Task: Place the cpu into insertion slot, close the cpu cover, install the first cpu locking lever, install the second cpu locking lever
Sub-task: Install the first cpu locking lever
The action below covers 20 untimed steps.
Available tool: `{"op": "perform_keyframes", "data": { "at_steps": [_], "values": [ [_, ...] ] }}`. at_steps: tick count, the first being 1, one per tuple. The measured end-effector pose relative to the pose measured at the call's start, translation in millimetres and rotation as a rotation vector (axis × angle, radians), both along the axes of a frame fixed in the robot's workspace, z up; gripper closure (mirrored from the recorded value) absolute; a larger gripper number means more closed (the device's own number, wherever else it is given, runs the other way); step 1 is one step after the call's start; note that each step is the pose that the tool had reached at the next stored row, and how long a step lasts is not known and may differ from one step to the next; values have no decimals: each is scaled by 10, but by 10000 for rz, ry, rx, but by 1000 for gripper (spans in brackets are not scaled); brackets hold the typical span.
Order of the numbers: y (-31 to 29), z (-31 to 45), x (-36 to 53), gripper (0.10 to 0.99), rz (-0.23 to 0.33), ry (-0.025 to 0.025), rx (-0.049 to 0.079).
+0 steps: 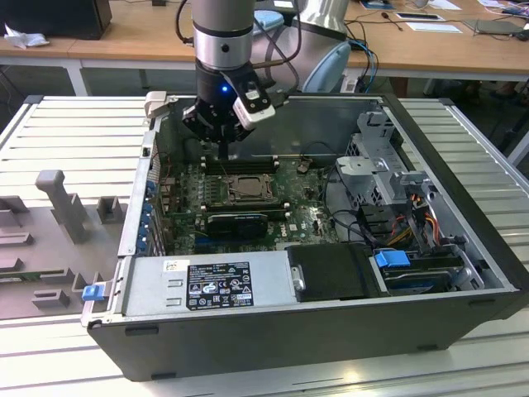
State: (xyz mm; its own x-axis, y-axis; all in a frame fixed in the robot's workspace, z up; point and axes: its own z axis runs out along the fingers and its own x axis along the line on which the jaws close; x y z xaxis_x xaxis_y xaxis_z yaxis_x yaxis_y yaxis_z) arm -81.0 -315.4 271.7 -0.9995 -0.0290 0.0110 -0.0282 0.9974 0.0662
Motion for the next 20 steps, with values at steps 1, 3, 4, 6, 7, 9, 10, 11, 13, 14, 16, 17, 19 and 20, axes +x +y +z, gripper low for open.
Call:
{"op": "perform_keyframes", "data": {
  "at_steps": [1, 3, 4, 6, 7, 9, 10, 11, 13, 14, 16, 17, 19, 20],
  "values": [
    [1, -1, -23, 980, -2, -2, 1],
    [0, -3, -49, 980, 0, -1, 0],
    [0, -3, -84, 980, 0, -2, -1],
    [0, -10, -165, 980, -1, -23, 1],
    [1, -17, -193, 980, -1, -41, 1],
    [3, -39, -251, 980, -1, -87, 0],
    [19, -72, -277, 980, -1, -110, 0],
    [76, -99, -277, 980, 1, -114, -1],
    [112, -102, -280, 980, -1, -114, 0],
    [128, -103, -283, 980, -1, -114, -1],
    [194, -112, -284, 980, 0, -115, 1],
    [217, -117, -284, 980, 0, -115, 0],
    [251, -126, -275, 980, 1, -114, 0],
    [251, -125, -264, 980, 1, -113, 0]
  ]
}}
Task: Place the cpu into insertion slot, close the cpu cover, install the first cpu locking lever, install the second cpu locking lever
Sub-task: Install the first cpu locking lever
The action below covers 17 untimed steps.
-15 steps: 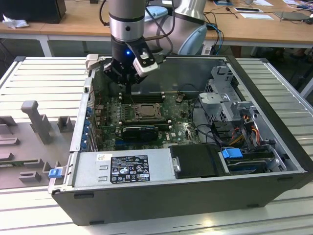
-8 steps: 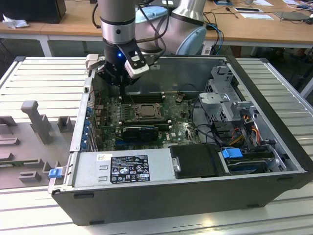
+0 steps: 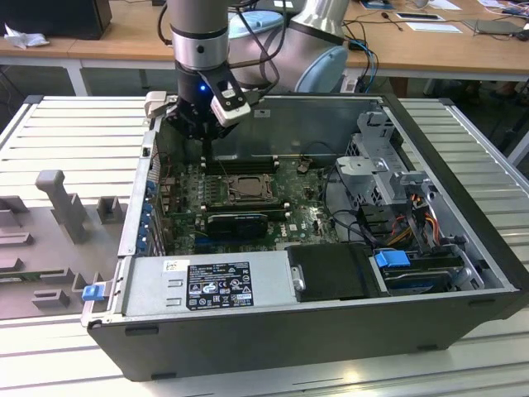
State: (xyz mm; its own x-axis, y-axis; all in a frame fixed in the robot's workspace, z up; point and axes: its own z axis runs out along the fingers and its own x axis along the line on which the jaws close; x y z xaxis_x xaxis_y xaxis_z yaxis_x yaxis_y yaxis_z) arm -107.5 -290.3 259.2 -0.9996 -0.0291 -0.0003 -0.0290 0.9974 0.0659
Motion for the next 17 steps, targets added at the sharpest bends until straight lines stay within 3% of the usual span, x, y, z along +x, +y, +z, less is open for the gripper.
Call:
{"op": "perform_keyframes", "data": {
  "at_steps": [8, 14, 17],
  "values": [
    [0, -3, 106, 980, -2, -1, 0],
    [0, -18, 245, 980, -1, -1, -1],
    [0, -30, 388, 980, -2, -1, 0]
  ]
}}
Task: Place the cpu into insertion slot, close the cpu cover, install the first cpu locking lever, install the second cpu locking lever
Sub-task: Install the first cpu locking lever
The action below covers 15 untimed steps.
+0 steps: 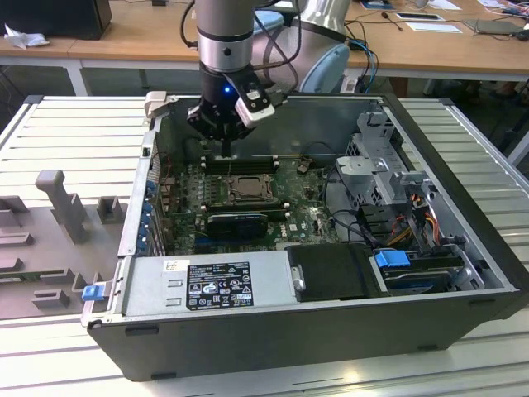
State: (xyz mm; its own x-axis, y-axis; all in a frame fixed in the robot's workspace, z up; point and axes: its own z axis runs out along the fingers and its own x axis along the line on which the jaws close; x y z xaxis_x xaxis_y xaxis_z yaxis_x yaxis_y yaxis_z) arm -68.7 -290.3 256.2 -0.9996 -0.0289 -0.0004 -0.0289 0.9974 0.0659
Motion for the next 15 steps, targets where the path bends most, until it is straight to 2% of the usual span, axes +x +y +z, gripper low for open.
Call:
{"op": "perform_keyframes", "data": {
  "at_steps": [4, 7, 13, 15],
  "values": [
    [-1, -12, 129, 980, 2, -1, 21],
    [0, -23, 139, 980, 1, -1, 247],
    [-1, -109, 169, 980, 39, -10, 253],
    [-1, -123, 190, 980, 136, -42, 252]
  ]
}}
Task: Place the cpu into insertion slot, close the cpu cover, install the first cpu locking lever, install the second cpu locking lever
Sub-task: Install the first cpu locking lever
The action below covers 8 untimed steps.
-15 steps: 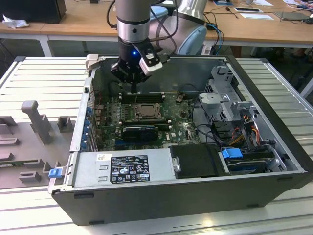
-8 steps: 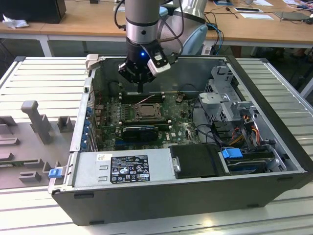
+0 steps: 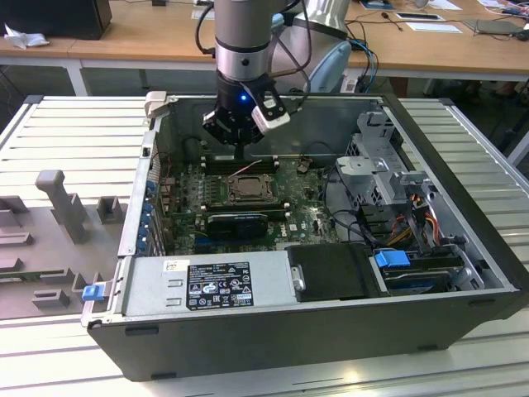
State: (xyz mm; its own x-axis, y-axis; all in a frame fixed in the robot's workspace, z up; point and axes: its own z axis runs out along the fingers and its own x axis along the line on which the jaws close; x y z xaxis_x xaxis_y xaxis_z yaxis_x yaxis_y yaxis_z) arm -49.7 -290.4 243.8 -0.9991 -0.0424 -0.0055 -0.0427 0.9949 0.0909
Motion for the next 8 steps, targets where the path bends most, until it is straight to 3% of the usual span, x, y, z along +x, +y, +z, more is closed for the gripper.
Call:
{"op": "perform_keyframes", "data": {
  "at_steps": [2, 4, 8],
  "values": [
    [0, -22, 21, 980, 17, -54, 0],
    [0, -51, 39, 980, 17, -148, 0],
    [6, -135, 89, 980, 18, -151, 1]
  ]
}}
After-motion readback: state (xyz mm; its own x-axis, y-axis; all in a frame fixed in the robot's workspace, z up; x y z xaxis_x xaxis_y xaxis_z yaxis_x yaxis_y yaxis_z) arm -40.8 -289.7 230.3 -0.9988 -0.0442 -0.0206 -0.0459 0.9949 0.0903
